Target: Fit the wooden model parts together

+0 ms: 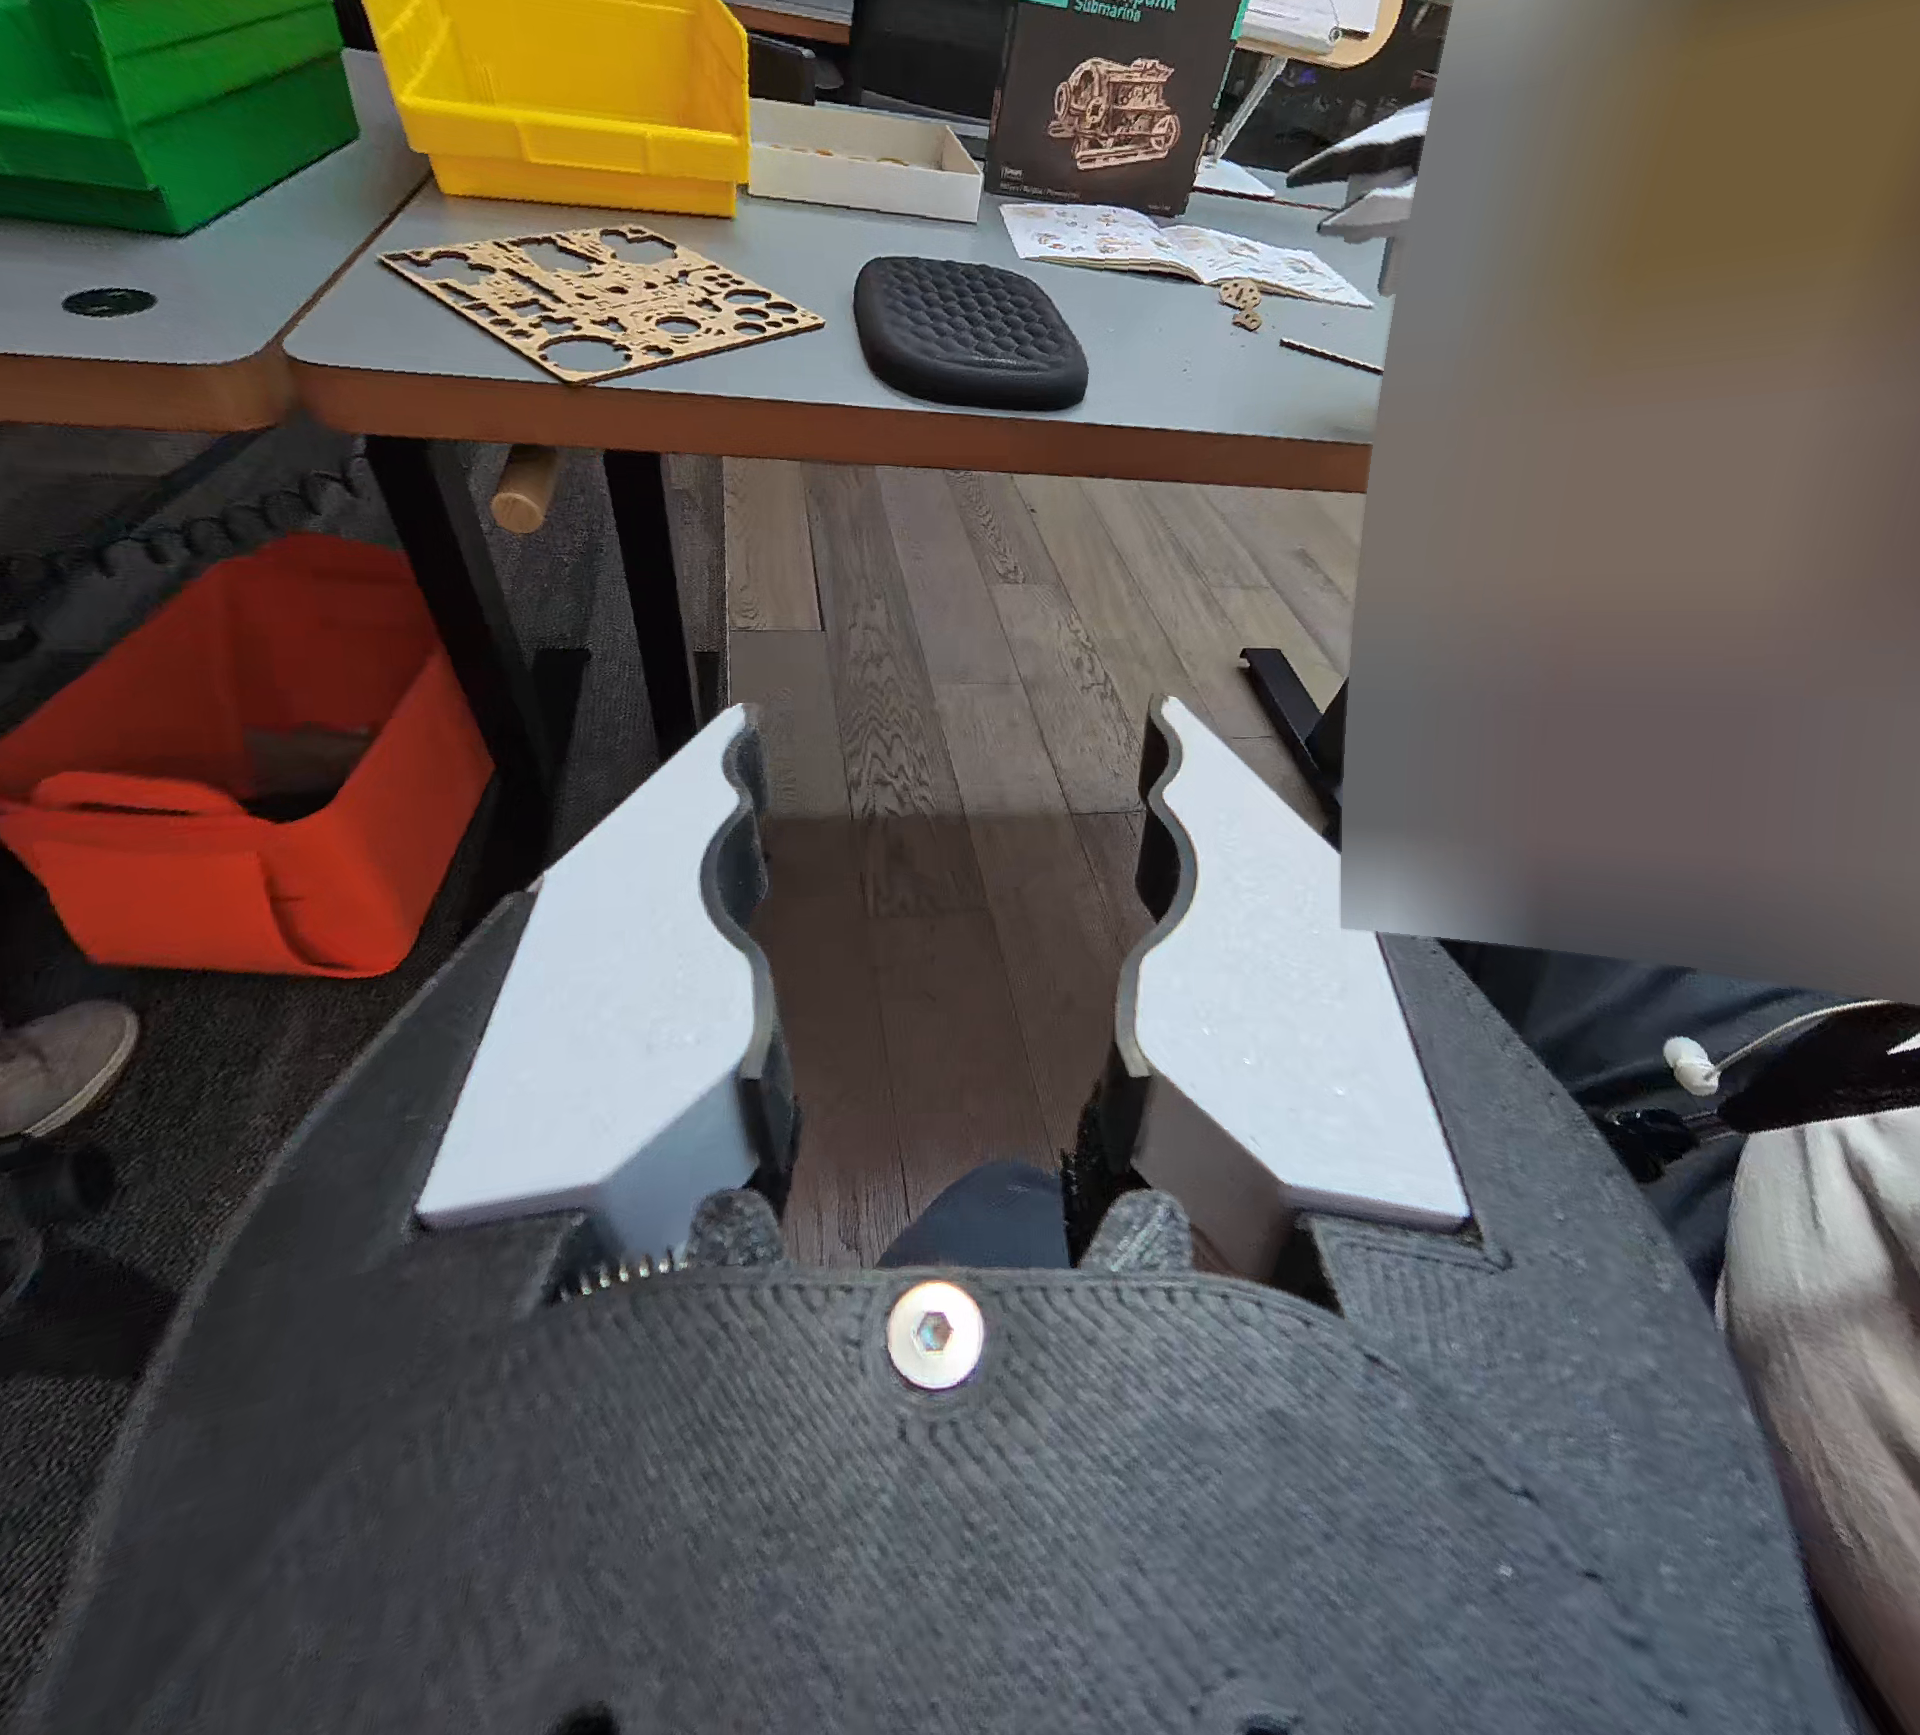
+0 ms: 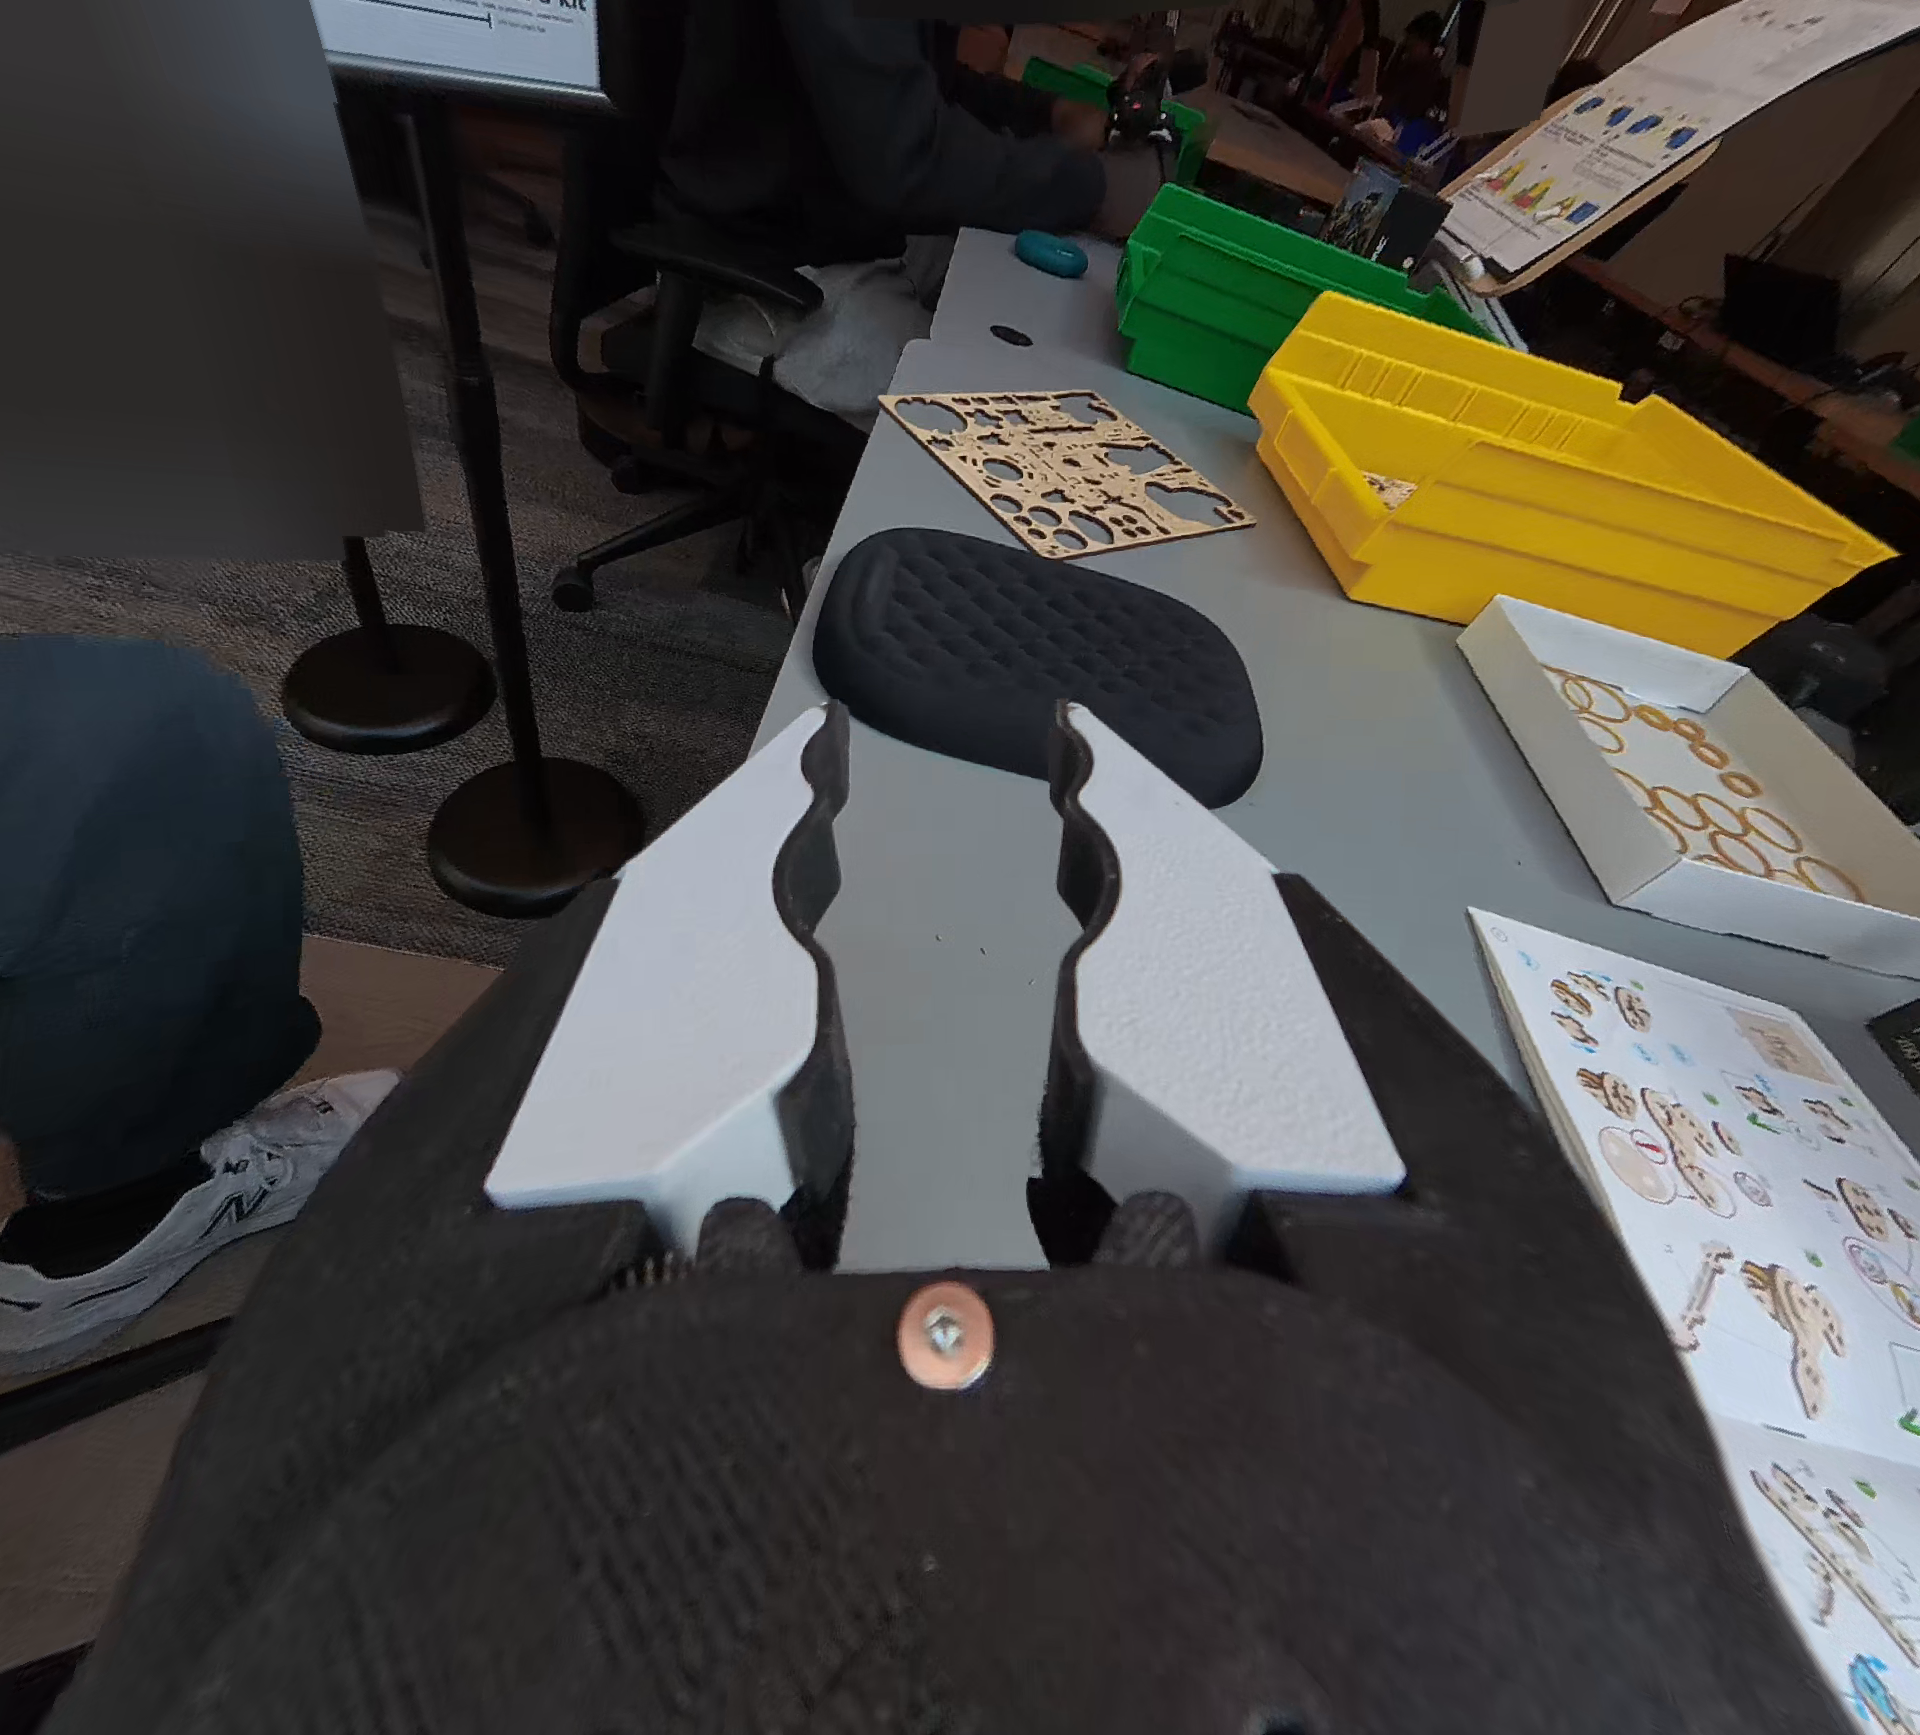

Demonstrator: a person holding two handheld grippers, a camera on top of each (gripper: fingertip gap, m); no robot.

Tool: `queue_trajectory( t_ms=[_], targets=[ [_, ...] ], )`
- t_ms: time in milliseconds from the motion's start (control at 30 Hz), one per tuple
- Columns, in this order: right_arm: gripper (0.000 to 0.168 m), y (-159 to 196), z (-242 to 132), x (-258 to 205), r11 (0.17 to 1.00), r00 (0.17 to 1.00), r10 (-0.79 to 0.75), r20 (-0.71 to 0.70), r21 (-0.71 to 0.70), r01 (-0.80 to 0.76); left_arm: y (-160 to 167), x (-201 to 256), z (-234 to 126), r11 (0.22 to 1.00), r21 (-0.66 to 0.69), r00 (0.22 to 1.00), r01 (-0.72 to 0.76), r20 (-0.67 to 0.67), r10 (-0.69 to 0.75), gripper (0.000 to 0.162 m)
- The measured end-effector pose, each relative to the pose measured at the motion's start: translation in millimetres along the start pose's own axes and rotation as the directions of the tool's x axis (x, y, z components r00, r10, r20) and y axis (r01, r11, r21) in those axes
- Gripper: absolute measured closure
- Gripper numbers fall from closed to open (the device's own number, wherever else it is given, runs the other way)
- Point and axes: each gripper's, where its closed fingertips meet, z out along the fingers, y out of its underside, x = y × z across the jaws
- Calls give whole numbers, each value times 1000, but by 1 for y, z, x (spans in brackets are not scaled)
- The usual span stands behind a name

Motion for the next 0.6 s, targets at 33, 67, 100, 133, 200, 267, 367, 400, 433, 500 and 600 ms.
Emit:
queue_trajectory(
  t_ms=[33, 67, 100, 133, 200, 267, 367, 400, 433, 500, 600],
  targets=[
    [130, -12, -3, 0, 1000, 1000, -16, -16, 1, 16, 2, 6, -16, 1000, 0, 1000, -7, 17, 7, 92],
    [130, -25, -5, -2, 999, 999, -40, -26, 5, 40, 4, 11, -31, 1000, -3, 999, -14, 37, 14, 93],
    [130, -38, -7, -7, 998, 997, -67, -33, 9, 68, 8, 15, -45, 1000, -8, 998, -24, 62, 25, 94],
    [130, -51, -6, -15, 996, 995, -91, -34, 13, 91, 12, 19, -57, 999, -12, 996, -33, 83, 34, 94],
    [130, -71, 2, -39, 993, 993, -120, -7, 21, 120, 24, 28, -75, 1000, -16, 994, -27, 105, 29, 95],
    [130, -90, 18, -75, 989, 989, -139, 52, 47, 137, 43, 35, -85, 1000, -29, 993, 7, 116, -4, 95],
    [130, -104, 49, -135, 985, 974, -165, 158, 80, 154, 82, 45, -86, 995, -87, 990, 49, 133, -37, 97],
    [130, -106, 62, -157, 985, 965, -166, 203, 89, 150, 94, 50, -84, 993, -101, 991, 60, 127, -47, 98],
    [130, -105, 74, -177, 985, 954, -164, 249, 101, 143, 106, 55, -80, 991, -114, 991, 70, 117, -57, 99],
    [130, -99, 101, -213, 987, 929, -141, 342, 122, 105, 134, 60, -71, 983, -157, 992, 96, 101, -81, 102],
    [130, -76, 147, -256, 994, 880, -52, 472, 111, -1, 185, 58, -50, 959, -269, 994, 92, 74, -75, 104]
  ],
)
